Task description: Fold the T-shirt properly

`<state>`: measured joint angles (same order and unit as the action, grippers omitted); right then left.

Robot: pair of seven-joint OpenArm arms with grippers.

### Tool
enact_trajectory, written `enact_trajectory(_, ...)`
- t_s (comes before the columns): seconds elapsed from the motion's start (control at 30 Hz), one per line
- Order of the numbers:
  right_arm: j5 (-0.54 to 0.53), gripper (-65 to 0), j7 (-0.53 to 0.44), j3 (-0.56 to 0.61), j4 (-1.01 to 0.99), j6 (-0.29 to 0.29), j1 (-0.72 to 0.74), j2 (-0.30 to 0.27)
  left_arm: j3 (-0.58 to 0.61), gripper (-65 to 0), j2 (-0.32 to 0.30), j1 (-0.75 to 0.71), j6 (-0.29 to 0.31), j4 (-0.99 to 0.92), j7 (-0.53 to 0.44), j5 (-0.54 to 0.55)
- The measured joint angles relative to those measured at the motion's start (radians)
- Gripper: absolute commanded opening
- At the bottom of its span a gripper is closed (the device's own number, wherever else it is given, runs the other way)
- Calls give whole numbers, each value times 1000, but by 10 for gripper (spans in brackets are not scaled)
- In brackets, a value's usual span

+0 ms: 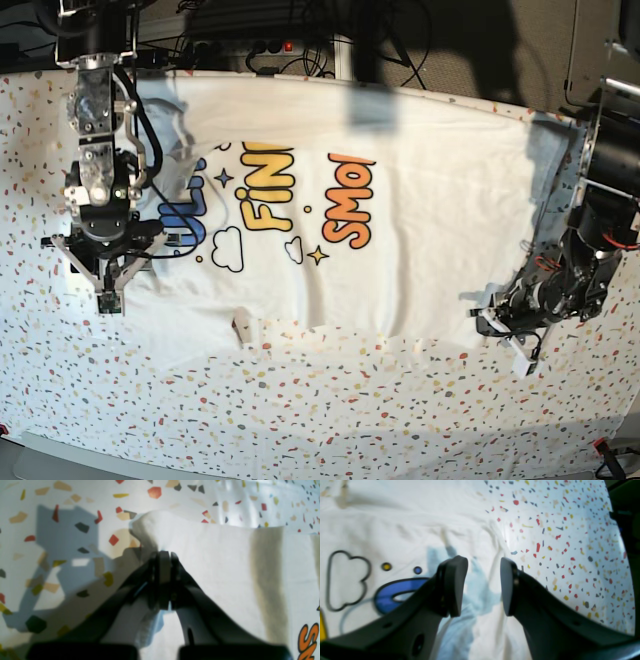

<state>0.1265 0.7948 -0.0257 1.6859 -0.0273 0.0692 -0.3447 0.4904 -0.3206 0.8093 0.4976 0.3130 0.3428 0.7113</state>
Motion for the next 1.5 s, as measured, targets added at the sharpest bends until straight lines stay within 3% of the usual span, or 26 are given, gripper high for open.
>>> enact_trajectory(0.13,-87,-409,24,-1,-127,-3,120,-56,0,-650,0,0,0,0,0,-2)
enact_trajectory(0.23,-90,-445,-10,-1,-266,-51,215,-86,0,-650,0,0,0,0,0,0)
enact_trajectory(0.4,-95,-444,-35,-1,-508,-52,352,-122,0,-650,0,0,0,0,-1,-1)
enact_trajectory(0.57,-76,-444,8,-3,-540,-52,410,-117,0,-650,2,0,0,0,0,-4)
enact_trajectory(0.67,-97,-391,8,-2,-540,-52,409,-112,0,-650,0,0,0,0,0,-3)
enact_trajectory(0.7,-119,-363,29,-2,-540,-68,409,-113,0,-650,0,0,0,0,0,-3)
enact_trajectory(0.77,-141,-319,58,-2,-542,-176,410,-116,0,-650,0,0,0,0,0,-3)
enact_trajectory(0.97,-374,-318,41,-2,-680,-298,419,-114,0,-650,0,0,0,0,1,-1)
enact_trajectory(1.13,-406,-318,-110,-3,-916,-299,465,-121,0,-650,2,0,0,0,0,-1)
enact_trajectory(1.3,-394,-318,-71,-4,-953,-360,516,-120,0,-650,2,0,0,0,0,-2)
enact_trajectory(1.5,-391,-318,-65,-4,-954,-367,589,-132,0,-650,0,0,0,0,0,-4)
